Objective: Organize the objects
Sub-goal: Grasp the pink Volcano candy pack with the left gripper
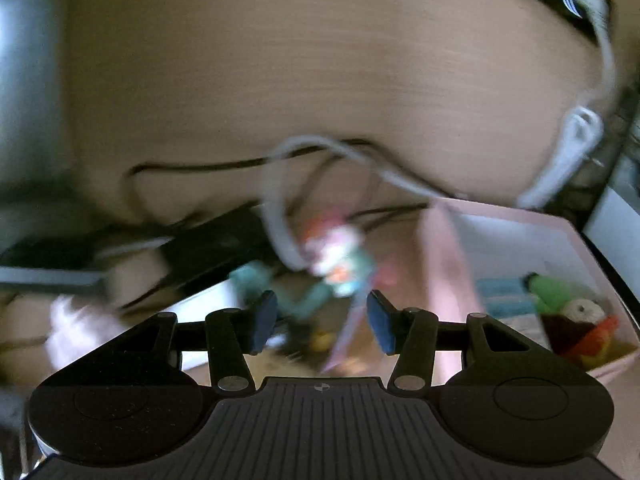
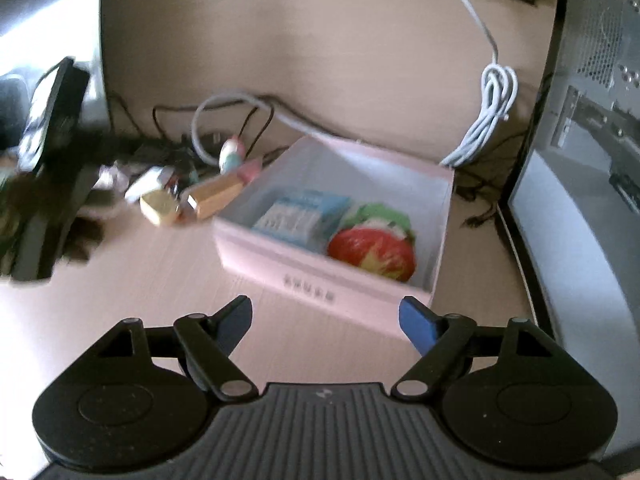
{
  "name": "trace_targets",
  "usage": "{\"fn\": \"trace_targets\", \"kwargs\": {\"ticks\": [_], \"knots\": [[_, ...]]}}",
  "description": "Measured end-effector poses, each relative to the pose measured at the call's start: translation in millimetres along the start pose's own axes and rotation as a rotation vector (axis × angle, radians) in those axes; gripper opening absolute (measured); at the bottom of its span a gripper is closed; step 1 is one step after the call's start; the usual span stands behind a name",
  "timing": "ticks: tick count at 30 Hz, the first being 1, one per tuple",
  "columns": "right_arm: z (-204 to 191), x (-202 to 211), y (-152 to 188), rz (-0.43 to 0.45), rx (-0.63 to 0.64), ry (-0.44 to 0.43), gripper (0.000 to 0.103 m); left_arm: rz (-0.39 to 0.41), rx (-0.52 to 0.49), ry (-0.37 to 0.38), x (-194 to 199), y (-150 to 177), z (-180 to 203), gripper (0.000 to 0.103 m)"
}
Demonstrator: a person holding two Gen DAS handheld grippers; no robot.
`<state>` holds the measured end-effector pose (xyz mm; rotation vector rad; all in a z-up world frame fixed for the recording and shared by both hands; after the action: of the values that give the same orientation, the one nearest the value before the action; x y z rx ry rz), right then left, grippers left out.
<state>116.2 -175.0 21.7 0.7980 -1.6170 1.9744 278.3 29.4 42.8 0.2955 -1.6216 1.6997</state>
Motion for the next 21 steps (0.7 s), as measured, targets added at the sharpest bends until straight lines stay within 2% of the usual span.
{"fn": "trace_targets", "kwargs": {"ticks": [3,4,5,6,10,13,18,21], "knots": [[-4.4,2.6,12.7,-0.019,-0.004,0.005,0.081,-0.056,-0.084,0.008,-20.5,-0.1,15.1,0.053],[-4.9,4.0,16.1,-0.026,-0.01,0.001,0.081,-0.088,-0.095,-0.006,-28.8,1.7,15.0,0.052],[-4.9,4.9,18.4,-0.03,-0.013,-0.001,0.081,-0.123,-0.09,-0.017,-37.0,4.5,12.8,0.046],[-4.7,6.8,21.7,-0.031,-0.012,0.001,0.081,-0.143,-0.077,-0.02,-42.9,8.0,9.7,0.047],[0.4,11.3,31.5,-0.034,-0.013,0.019,0.081,-0.146,-0.029,0.022,-51.5,5.9,9.2,0.047],[5.7,10.1,38.4,-0.056,-0.027,0.025,0.081,-0.18,-0.008,0.07,-56.9,10.7,12.7,0.047],[6.5,14.9,39.4,-0.051,-0.027,0.024,0.081,-0.188,0.022,0.04,-55.6,19.2,-2.4,0.046],[6.4,15.6,42.2,-0.056,-0.023,0.028,0.081,-0.185,-0.031,0.029,-54.2,20.9,-2.2,0.046]]}}
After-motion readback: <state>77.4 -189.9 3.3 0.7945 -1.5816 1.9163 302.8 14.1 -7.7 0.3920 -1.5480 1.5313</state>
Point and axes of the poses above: each gripper's, at about its wrist camera, not at the fingertips, and x roughly against the way its jaws point, z to its right, y to its underside, the point moved 10 cm from there along -x, roughly the way its jaws point, and after that the axes turned 9 degrees about y, right-handed, at the moved point
